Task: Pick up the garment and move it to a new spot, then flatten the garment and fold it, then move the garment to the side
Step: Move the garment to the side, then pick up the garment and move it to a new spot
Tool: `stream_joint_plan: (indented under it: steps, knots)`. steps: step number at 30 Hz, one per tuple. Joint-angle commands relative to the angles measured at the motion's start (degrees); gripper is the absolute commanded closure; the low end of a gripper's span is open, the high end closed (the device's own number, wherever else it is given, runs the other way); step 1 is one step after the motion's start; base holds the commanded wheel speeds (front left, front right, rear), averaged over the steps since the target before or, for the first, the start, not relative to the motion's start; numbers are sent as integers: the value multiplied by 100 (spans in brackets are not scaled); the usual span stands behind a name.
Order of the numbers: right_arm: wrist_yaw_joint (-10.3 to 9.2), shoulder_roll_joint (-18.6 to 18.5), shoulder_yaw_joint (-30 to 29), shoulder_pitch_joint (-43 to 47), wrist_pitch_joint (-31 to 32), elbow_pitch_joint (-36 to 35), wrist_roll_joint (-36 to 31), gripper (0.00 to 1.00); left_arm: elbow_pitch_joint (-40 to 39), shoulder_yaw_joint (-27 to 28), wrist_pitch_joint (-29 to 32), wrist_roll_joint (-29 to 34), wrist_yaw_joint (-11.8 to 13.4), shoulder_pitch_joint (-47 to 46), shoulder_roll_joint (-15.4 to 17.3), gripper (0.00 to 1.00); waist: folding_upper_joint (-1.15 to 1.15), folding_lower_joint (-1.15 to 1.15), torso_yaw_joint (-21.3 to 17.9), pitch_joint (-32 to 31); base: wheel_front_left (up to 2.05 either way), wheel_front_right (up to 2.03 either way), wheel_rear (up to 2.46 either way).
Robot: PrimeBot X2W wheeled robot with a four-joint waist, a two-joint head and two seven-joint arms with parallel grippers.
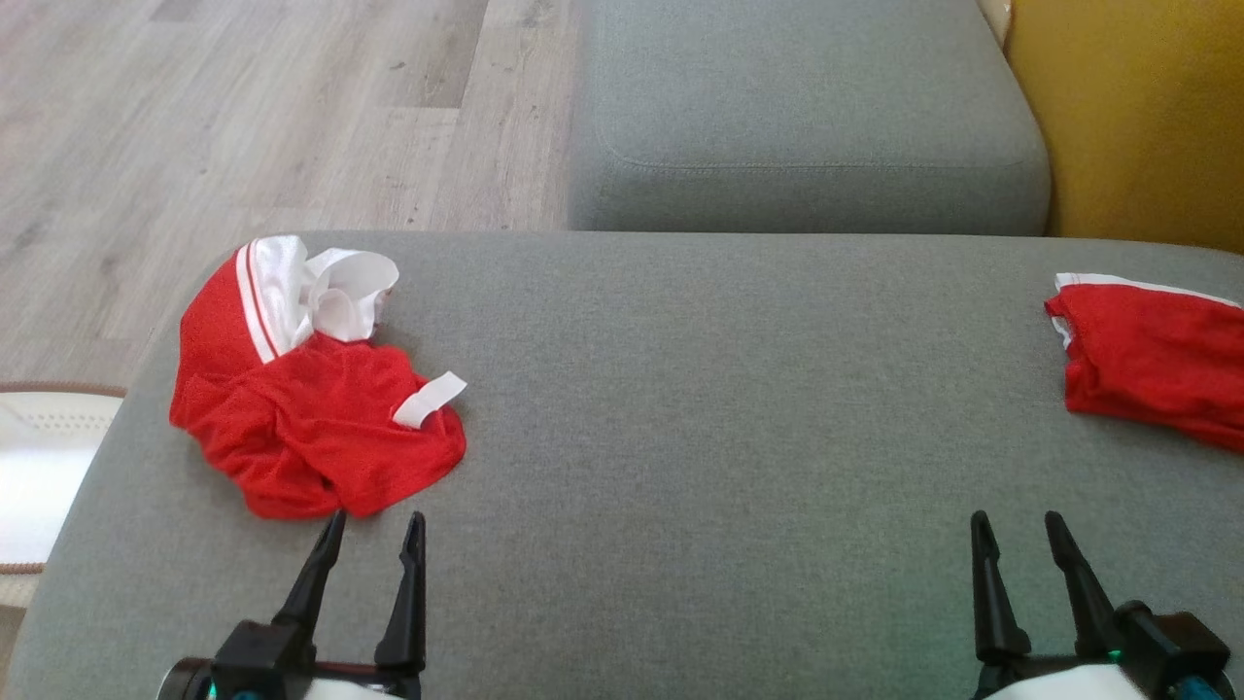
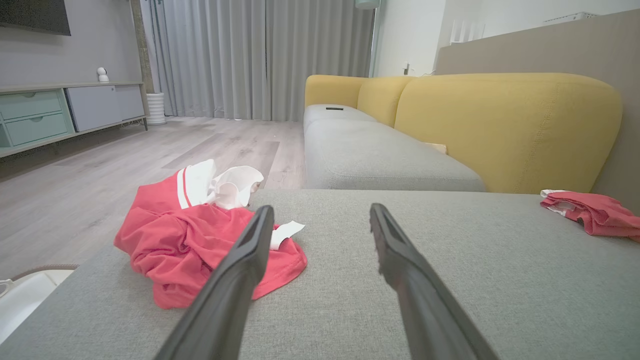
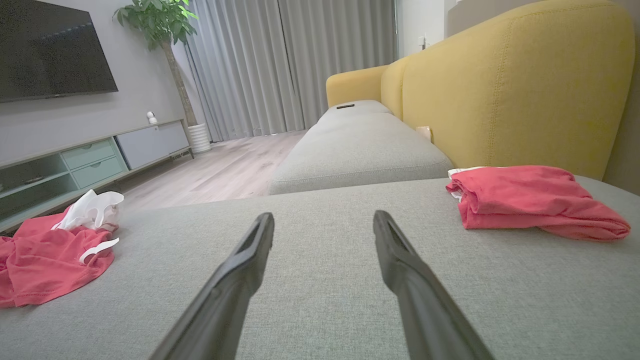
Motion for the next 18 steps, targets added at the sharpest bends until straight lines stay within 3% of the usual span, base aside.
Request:
stream_joint_plan:
  steps: [1,18]
  knots:
    - [39,-40,165,-142,-62,-171,20,0,-156,206,-29,49,-30,-194,6,0,0,1,-2,-9,0,0,0]
    - [39,-39,219,-61,-62,-176,39,0,-79,310,-29,88,-52,-103,6,0,0,1,44,-53,0,0,0]
